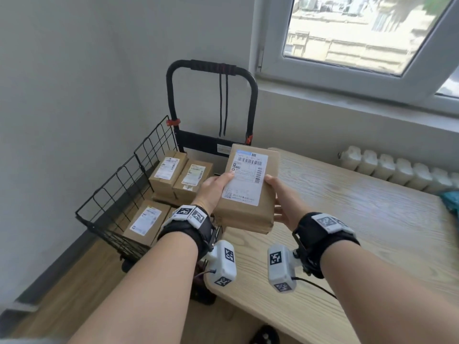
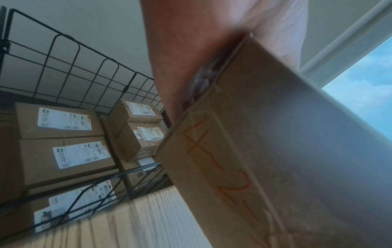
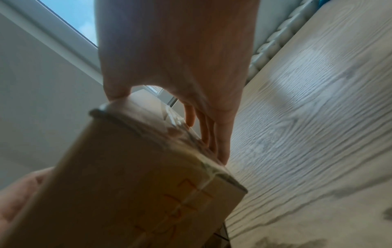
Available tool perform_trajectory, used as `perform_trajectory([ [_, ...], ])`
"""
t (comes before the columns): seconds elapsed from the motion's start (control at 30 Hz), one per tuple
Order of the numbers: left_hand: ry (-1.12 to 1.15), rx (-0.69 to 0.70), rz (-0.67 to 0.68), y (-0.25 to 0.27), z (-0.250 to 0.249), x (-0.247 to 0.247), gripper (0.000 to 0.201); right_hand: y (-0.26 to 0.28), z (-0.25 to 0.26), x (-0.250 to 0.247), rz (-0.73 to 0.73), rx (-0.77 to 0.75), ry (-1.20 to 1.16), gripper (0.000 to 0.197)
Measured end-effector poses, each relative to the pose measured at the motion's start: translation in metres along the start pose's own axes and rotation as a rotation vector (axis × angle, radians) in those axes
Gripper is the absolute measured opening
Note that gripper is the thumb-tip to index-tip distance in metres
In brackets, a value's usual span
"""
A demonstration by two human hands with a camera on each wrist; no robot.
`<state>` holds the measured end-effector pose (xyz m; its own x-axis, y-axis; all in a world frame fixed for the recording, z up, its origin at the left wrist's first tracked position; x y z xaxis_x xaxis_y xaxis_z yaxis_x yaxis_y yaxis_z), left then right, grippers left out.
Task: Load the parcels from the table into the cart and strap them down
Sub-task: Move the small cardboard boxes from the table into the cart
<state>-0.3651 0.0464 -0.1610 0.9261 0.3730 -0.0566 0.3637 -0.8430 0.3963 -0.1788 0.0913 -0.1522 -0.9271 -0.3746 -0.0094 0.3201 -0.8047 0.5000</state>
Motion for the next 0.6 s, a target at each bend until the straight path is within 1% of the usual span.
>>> perform_trajectory([
  [0.1, -0.017, 0.013, -0.030, -0.011, -0.001, -0.013, 0.045, -0.016, 0.007, 0.010, 0.004, 0.002, 0.006, 0.046],
  [0.23, -0.025, 0.000, -0.081, -0.031, -0.010, -0.032, 0.040, -0.042, 0.018, 0.027, 0.052, 0.002, 0.018, 0.048],
  [0.33, -0.046, -0.016, -0.081, -0.053, -0.022, -0.041, 0.031, -0.068, 0.030, 0.037, 0.069, 0.003, -0.002, 0.045],
  [0.43, -0.059, -0.027, -0.106, -0.075, -0.033, -0.049, 0.032, -0.093, 0.044, 0.045, 0.085, 0.008, 0.011, 0.046],
  [0.5, -0.068, -0.034, -0.122, -0.089, -0.038, -0.051, 0.036, -0.110, 0.052, 0.045, 0.085, 0.009, 0.023, 0.050],
  [0.6, -0.083, -0.039, -0.119, -0.107, -0.042, -0.052, 0.034, -0.130, 0.060, 0.046, 0.090, 0.015, 0.035, 0.055],
])
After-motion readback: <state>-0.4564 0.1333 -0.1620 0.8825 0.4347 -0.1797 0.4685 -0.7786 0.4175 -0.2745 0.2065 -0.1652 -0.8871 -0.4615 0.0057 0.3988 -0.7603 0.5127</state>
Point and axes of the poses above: each hand's wrist, its own y-axis away from the middle knuckle, its own x-axis out of the palm, z = x × y, the point moved 8 cm from there along -y, towards the middle knuckle, and after that the axes turned 1 degree about z, right-handed, at the moved point
